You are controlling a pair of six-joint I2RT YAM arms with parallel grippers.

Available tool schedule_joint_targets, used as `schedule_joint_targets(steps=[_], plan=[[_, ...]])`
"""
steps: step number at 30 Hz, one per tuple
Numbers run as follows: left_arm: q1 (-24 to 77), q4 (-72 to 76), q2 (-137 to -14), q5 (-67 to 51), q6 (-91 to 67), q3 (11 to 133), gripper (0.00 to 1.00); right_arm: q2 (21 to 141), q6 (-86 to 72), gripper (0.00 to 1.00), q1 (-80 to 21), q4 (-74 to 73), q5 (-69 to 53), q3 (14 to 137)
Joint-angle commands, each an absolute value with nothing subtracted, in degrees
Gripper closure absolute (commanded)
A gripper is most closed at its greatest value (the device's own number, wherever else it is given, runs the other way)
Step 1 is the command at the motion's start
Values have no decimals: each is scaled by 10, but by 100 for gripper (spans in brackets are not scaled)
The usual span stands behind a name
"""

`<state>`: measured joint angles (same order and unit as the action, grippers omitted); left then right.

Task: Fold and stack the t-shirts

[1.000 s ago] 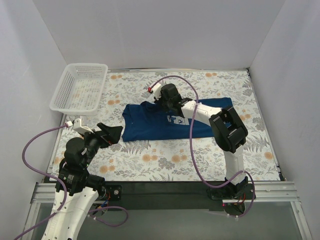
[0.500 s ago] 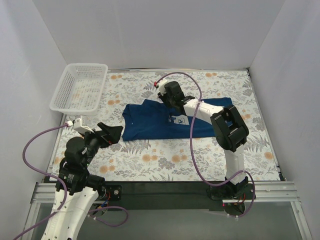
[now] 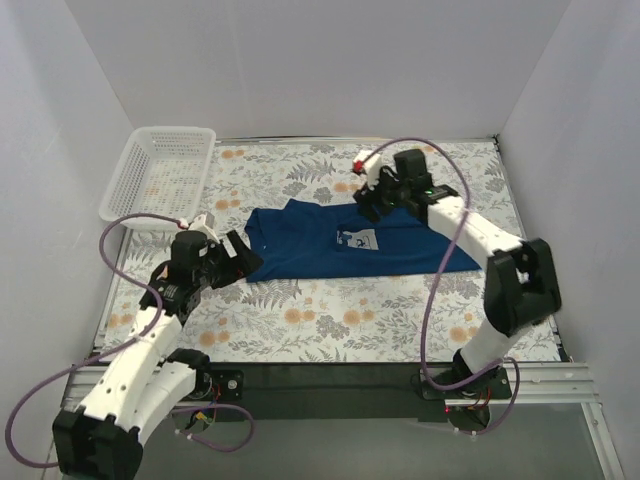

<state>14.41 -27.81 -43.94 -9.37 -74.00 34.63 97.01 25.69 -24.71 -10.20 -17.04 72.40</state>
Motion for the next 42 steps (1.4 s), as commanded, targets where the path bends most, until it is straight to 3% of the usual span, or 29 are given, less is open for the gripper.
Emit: schedule_joint_targets(steps=[1,7,14,30,36,37,38,42], plan=[[142,-259,-571,-149,-691,391,33,850,341,40,-151,-195,-301,602],[142,-227,-683,-156,-636,442,37,737,368,40,-8,-228,-360,486],[142,-258,-778,-109,-594,488,46,738,395,41,145,-269,-407,478],[142,-262,-861,-105,-576,496,53,776,412,43,221,-297,-441,487],[142,-265,-874,-116,-569,505,75,772,412,43,229,-296,-444,490],[142,-265,-874,-119,-568,506,89,772,412,43,230,-297,-443,491],[142,-266,-872,-120,-568,508,97,771,412,43,231,-297,-441,492],[142,-262,-852,-127,-572,499,100,770,410,44,240,-296,-427,494]])
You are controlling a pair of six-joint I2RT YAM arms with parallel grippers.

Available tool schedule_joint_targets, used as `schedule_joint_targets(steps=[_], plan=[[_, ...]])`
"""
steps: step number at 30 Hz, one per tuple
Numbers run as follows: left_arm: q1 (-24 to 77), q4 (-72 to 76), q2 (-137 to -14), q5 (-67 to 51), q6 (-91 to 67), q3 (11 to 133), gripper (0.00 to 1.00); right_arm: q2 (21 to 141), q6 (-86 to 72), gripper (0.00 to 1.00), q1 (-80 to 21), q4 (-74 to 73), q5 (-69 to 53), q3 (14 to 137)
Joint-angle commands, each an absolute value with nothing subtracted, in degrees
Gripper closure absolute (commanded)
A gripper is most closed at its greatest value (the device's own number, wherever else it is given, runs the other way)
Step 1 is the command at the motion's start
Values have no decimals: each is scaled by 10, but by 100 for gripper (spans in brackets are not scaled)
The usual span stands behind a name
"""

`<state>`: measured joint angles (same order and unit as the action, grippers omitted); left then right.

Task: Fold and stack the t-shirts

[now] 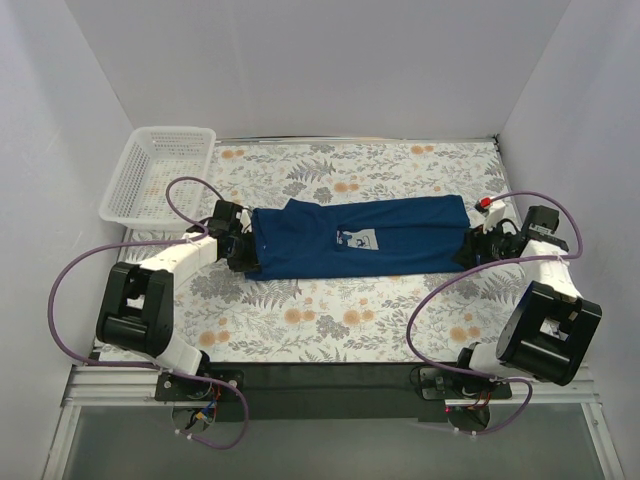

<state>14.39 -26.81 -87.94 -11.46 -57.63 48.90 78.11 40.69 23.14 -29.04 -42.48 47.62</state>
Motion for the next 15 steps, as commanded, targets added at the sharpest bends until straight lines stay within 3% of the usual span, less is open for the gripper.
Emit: schedule_joint_targets(steps=[1,15], plan=[[142,-263,-842,-129,-571,495,100,769,407,44,250,-295,-422,494],[142,-239,-771,-161,-586,420,100,839,334,46,299,-262,-384,504]])
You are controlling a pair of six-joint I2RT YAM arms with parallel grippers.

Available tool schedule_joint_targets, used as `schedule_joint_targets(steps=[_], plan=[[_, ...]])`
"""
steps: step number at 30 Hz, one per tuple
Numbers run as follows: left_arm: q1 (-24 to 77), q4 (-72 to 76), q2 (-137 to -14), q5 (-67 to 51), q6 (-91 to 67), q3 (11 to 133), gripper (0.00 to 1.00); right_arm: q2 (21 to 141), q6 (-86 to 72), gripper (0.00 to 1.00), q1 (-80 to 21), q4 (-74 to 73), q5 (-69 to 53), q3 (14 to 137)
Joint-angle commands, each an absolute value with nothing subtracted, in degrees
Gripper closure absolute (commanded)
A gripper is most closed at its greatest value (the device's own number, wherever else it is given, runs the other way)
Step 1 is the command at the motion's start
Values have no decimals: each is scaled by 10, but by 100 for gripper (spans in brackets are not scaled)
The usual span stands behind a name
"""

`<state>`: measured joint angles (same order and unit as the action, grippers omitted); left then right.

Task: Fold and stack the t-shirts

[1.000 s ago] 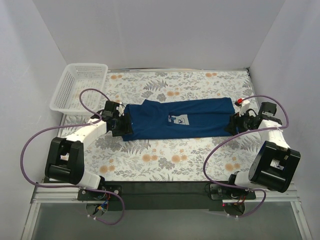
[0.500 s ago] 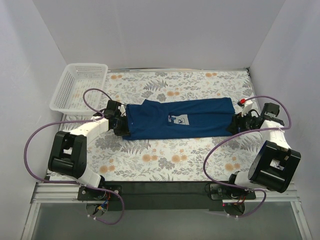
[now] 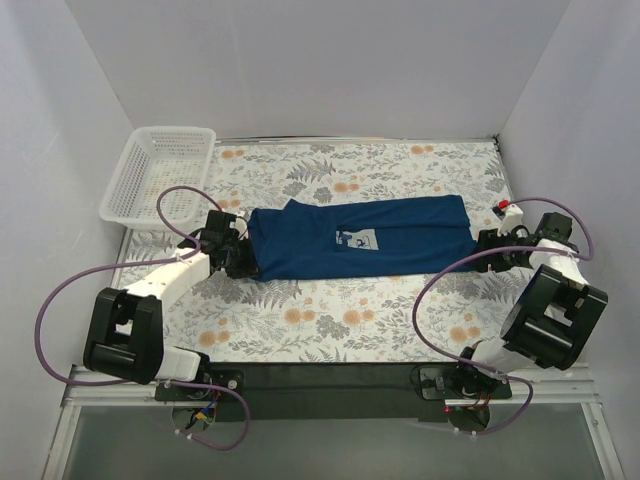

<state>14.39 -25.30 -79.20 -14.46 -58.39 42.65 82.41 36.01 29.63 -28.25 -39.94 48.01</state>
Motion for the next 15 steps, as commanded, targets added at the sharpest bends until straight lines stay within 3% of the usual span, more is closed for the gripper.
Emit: schedule_joint_targets(steps=[1,15], plan=[[142,-237,-769,-163,-586,421,100,853,330,48,299,-258,-373,506],[142,-231,-765,-166,-587,420,100,923,304,50,300,-200,-313,528]])
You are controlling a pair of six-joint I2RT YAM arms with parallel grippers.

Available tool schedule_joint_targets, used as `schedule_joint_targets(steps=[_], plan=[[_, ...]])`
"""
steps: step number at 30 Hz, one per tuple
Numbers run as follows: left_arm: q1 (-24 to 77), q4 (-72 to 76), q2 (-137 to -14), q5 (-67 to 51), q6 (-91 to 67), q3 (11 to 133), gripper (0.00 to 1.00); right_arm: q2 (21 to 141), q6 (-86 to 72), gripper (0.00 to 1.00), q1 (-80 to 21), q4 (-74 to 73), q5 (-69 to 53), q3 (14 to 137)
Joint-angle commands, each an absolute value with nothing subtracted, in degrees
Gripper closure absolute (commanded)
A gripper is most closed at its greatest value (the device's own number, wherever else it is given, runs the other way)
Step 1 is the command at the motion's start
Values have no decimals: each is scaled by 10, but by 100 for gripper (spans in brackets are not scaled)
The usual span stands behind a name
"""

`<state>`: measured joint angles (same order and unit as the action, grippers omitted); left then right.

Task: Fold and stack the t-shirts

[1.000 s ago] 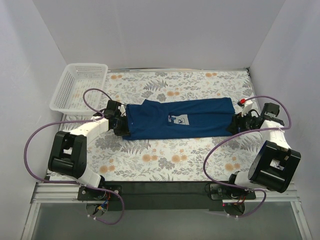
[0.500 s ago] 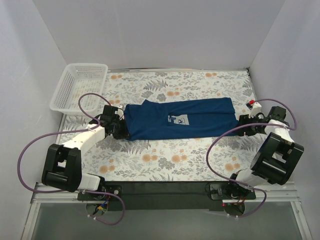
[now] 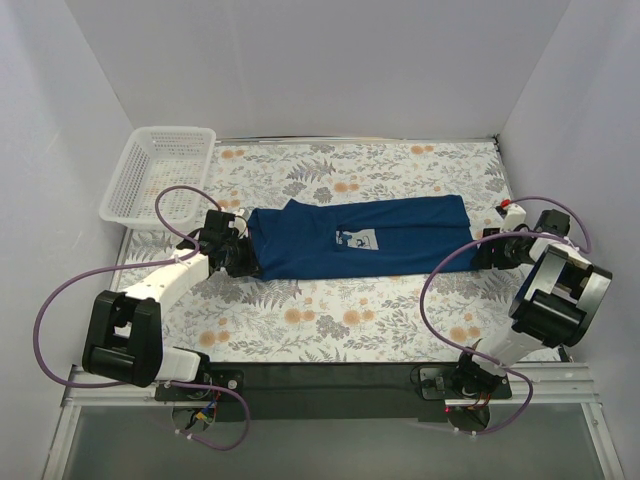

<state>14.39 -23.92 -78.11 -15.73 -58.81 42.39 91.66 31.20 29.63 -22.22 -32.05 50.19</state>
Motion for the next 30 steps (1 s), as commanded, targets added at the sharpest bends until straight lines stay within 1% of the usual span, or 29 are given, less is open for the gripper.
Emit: schedule_joint_targets(steps=[1,2,6,7,16,18,20,21,23,24,26,30], plan=[[142,-231,-765,-164,-587,419,100,925,305,51,300,-198,-314,529],[142,-231,-764,-164,-588,419,100,925,305,52,300,-199,-316,531],[142,-231,-762,-161,-588,417,100,932,308,61,300,-199,-325,527],[142,-231,-763,-160,-588,417,100,932,308,62,300,-200,-328,528],[142,-231,-765,-156,-590,417,100,949,308,61,299,-208,-334,531],[142,-231,-764,-154,-591,417,100,953,309,62,299,-208,-334,532],[142,-231,-765,-153,-591,417,100,953,309,67,299,-211,-334,532],[142,-231,-765,-153,-591,416,100,952,310,74,299,-213,-337,532],[142,-231,-762,-150,-592,415,100,947,312,85,299,-213,-337,531],[142,-232,-761,-149,-592,415,100,938,313,93,299,-213,-337,528],[142,-231,-759,-141,-595,416,100,924,316,99,300,-211,-337,523],[141,-231,-755,-129,-599,415,100,897,320,99,305,-211,-331,510]])
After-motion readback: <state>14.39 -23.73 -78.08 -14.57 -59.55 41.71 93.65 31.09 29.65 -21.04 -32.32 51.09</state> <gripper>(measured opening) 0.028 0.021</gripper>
